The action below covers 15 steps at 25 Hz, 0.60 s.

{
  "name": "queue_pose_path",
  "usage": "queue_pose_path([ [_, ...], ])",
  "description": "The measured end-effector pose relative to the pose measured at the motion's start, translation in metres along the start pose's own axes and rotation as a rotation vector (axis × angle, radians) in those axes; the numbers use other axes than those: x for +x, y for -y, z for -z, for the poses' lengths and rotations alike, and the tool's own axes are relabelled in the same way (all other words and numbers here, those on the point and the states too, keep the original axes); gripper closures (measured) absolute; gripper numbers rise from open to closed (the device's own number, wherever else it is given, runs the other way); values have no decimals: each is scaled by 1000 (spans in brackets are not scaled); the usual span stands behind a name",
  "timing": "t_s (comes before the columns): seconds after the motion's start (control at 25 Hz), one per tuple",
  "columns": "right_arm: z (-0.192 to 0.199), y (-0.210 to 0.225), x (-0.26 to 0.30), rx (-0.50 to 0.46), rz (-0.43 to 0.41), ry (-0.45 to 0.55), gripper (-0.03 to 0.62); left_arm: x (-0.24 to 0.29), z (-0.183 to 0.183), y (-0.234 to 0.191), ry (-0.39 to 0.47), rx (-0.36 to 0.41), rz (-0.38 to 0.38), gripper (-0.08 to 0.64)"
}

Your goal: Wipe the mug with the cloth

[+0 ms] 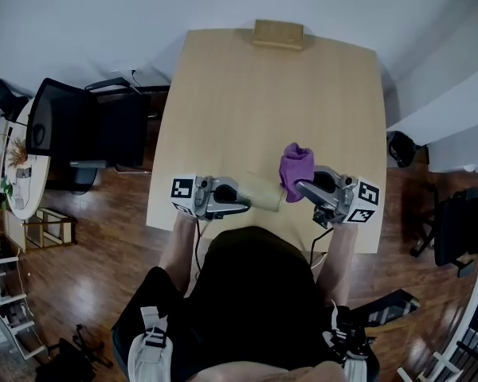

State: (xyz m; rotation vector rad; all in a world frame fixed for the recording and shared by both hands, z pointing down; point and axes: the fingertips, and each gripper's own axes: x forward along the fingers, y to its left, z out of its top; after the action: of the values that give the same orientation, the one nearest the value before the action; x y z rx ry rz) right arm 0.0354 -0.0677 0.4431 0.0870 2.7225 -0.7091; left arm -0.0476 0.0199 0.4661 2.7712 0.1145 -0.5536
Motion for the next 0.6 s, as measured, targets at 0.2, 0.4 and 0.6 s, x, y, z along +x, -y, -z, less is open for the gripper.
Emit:
queue_pose_path([
  [0.2, 34, -35, 25, 88, -269, -39, 532, 12, 27, 32, -87, -65, 225, 518],
  [0.4, 66, 3, 45, 237, -144, -92, 532, 26, 28, 41, -61, -86, 270, 505],
  [0.6, 44, 41, 11, 291, 36, 99, 532, 5, -34, 23, 273, -84, 167, 518],
])
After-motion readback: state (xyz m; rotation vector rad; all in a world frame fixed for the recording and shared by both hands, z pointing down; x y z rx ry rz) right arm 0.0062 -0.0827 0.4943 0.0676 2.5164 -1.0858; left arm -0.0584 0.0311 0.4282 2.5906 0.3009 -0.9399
